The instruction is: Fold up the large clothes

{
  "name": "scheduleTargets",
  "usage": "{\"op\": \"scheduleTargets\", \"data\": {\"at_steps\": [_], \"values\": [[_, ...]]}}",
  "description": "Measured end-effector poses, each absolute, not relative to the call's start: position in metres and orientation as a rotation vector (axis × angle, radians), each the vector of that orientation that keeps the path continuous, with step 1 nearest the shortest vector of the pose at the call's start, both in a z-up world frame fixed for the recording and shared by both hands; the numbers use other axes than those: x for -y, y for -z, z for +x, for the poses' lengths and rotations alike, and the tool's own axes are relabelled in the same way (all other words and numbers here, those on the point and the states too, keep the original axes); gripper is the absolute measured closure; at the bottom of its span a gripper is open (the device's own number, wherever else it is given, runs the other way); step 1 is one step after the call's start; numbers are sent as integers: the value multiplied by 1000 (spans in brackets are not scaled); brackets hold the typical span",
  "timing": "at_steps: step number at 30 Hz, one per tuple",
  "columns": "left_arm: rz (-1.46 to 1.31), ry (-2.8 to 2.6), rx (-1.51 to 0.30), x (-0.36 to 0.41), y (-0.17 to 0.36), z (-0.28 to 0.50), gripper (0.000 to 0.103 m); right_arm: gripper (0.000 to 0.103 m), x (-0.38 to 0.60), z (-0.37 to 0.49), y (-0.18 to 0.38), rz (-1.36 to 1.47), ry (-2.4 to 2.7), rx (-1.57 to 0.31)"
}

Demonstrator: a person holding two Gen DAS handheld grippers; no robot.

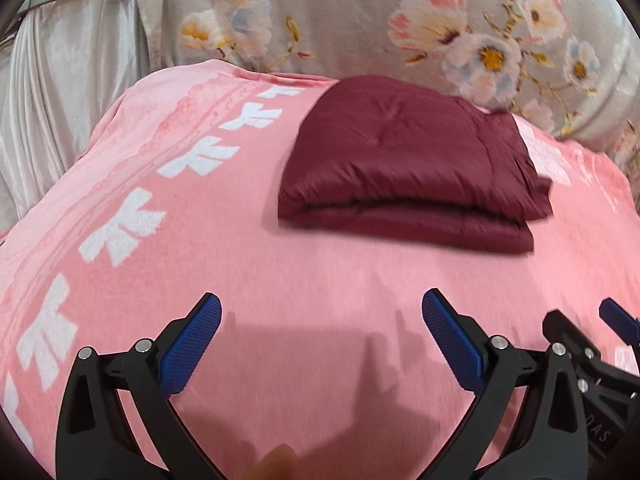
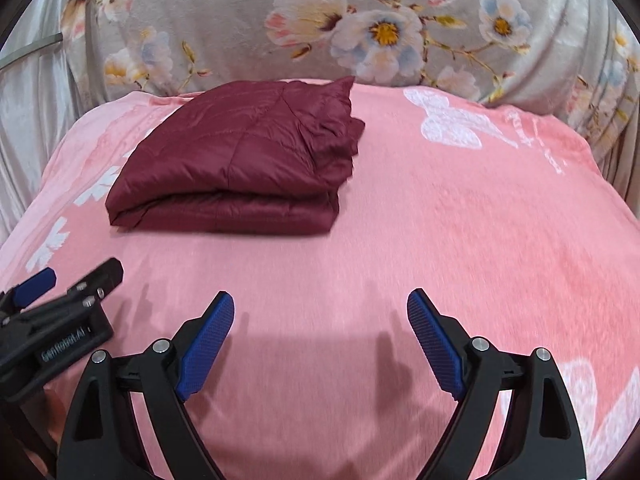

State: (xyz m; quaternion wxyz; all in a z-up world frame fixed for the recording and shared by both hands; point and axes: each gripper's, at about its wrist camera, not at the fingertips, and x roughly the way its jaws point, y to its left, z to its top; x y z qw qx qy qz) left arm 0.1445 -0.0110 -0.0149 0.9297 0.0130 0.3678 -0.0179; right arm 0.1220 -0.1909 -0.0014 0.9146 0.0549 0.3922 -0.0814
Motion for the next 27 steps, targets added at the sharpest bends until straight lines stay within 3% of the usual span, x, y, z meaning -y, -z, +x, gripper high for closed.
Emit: {"op": "scheduleTargets", "data": {"at_steps": [27], "values": [[94, -19, -776, 21, 18, 108, 5, 17, 179, 83, 4, 101, 178, -824]]}}
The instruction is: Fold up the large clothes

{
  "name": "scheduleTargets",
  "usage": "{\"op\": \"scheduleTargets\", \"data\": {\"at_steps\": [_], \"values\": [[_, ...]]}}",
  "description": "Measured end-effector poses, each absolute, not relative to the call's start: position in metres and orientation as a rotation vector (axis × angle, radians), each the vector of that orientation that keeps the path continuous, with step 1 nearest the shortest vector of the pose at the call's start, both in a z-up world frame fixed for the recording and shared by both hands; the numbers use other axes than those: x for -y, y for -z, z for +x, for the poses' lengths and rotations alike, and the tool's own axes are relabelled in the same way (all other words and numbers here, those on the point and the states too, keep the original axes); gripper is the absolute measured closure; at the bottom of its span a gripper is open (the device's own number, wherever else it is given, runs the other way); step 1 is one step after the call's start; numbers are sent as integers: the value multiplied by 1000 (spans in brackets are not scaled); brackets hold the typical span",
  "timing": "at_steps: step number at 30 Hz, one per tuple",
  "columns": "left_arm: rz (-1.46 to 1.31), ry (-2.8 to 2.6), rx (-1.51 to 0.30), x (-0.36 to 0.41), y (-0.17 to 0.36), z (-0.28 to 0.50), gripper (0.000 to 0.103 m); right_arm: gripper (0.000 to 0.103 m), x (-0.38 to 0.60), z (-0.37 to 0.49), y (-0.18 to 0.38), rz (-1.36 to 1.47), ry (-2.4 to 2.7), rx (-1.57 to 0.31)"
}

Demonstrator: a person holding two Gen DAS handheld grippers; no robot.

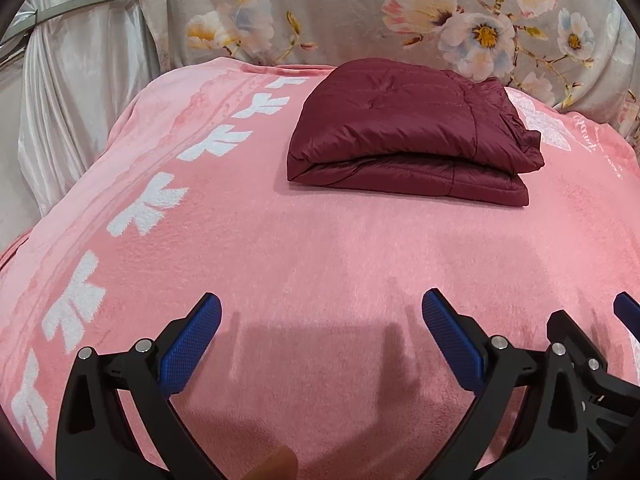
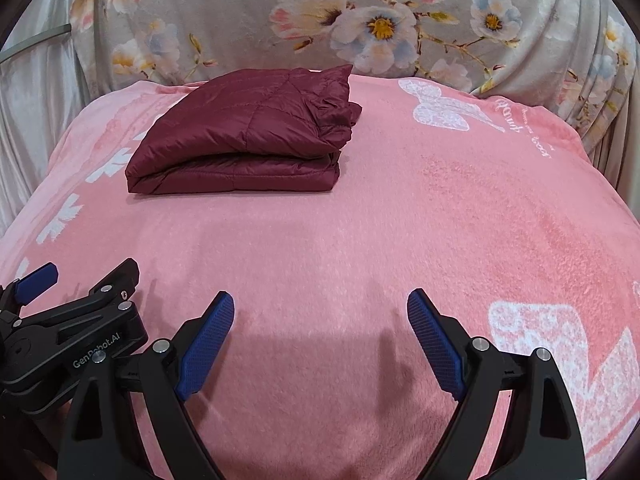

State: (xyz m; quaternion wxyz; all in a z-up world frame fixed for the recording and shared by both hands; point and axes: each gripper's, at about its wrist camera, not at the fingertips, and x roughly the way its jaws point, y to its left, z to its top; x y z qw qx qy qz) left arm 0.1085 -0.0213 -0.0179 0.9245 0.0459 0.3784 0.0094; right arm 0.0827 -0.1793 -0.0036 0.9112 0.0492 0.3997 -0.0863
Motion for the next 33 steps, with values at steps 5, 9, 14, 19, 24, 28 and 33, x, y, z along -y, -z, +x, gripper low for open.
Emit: {"op": "scheduleTargets", "data": {"at_steps": [5, 9, 14, 19, 24, 28, 33], "values": [[95, -21, -776, 22, 18, 108, 5, 17, 180, 82, 3, 100, 179, -824], [96, -20, -775, 22, 18, 109, 5, 17, 181, 82, 3, 99, 181, -822], [95, -19, -775, 22, 18, 108, 5, 17, 178, 80, 2, 98, 191, -817], [95, -19, -774, 21, 17, 109, 5, 17, 178, 81, 3, 98, 190, -817], [99, -19, -774, 22, 17, 109, 5, 17, 179, 81, 2, 102, 197, -821], [109, -18, -771, 21, 16, 109, 5, 17, 180, 80, 1, 111, 202, -821], [110, -19, -769, 20, 17, 110, 5, 17, 181, 80, 0, 108, 201, -814]]}}
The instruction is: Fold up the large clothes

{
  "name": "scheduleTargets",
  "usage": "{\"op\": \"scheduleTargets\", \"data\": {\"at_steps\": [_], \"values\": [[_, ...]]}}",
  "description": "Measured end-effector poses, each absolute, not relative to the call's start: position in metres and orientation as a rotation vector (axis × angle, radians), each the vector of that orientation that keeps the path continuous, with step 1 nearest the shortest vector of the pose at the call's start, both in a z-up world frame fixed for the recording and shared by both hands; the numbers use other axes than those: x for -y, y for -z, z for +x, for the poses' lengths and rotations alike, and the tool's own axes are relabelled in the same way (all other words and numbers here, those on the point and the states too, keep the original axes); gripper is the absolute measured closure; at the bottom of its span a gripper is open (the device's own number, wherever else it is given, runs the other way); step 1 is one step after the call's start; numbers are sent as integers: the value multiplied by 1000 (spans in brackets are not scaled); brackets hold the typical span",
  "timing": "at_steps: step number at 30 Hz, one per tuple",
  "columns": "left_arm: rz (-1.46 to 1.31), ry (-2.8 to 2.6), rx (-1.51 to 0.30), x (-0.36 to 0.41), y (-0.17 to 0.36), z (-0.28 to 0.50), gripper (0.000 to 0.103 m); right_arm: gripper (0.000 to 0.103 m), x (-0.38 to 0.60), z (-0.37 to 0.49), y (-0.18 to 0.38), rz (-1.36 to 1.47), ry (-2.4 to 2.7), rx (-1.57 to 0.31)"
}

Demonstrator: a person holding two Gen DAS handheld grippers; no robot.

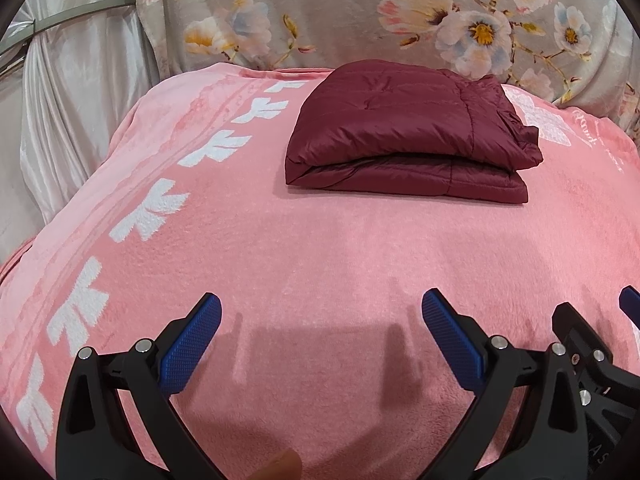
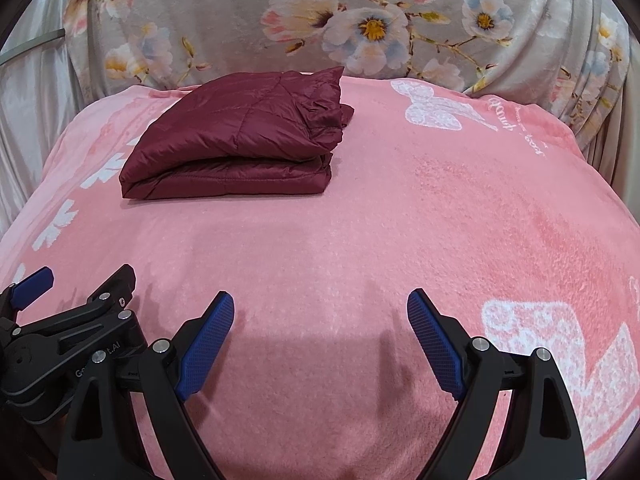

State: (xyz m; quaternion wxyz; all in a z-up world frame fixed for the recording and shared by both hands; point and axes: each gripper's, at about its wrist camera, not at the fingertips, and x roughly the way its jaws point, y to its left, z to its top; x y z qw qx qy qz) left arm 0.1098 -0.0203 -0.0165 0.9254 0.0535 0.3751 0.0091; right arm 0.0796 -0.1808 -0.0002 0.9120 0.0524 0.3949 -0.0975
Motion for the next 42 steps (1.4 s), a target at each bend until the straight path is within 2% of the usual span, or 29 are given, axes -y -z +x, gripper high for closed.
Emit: {"op": "scheduleTargets", "data": {"at_steps": [42], "values": [[108, -25, -751, 18, 15, 106, 6, 17, 171, 78, -3, 94, 210, -785]]}}
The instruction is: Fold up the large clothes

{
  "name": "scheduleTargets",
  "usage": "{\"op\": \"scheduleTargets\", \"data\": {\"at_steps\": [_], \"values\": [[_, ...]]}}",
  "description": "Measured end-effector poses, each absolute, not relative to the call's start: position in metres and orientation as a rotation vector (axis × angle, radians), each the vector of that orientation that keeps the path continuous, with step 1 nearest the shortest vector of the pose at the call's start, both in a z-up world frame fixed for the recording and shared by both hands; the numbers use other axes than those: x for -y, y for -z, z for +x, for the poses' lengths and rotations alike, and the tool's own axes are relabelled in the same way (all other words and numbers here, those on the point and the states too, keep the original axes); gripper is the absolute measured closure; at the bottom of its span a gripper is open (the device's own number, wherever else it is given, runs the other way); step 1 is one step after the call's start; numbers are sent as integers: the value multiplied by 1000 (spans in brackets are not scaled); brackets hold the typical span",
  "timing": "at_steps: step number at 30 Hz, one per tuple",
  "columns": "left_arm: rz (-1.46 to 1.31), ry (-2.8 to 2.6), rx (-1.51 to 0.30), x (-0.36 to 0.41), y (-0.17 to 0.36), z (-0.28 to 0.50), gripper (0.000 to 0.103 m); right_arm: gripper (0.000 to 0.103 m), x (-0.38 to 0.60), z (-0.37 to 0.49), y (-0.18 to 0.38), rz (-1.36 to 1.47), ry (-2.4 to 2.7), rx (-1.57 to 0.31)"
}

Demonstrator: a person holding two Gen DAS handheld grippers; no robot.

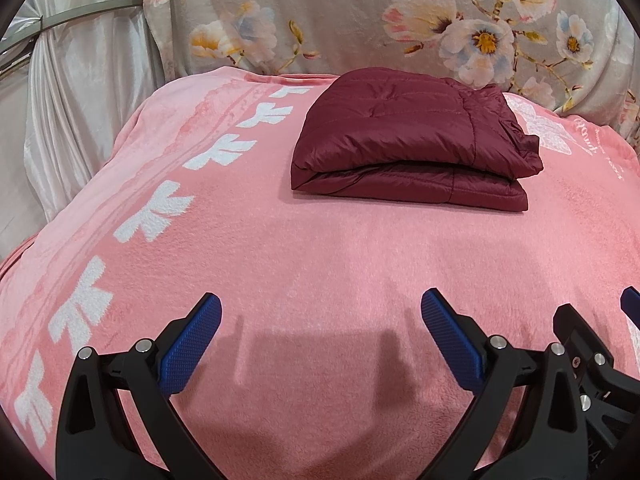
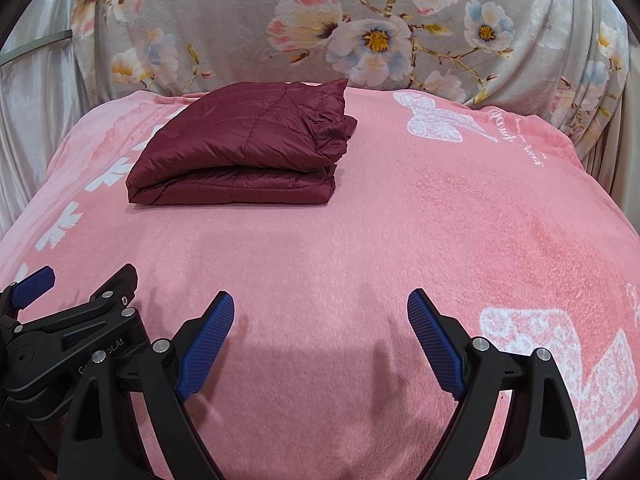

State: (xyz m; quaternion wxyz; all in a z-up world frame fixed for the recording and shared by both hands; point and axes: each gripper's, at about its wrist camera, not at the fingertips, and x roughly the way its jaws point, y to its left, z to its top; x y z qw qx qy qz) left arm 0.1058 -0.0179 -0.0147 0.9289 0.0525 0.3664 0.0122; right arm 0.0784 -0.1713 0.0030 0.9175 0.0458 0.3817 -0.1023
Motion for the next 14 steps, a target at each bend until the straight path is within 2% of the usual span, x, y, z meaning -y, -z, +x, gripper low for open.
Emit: {"op": "scheduleTargets", "data": {"at_steps": [14], "values": [[109, -30, -749, 19, 13, 106, 6, 17, 170, 78, -3, 95, 213, -785]]}}
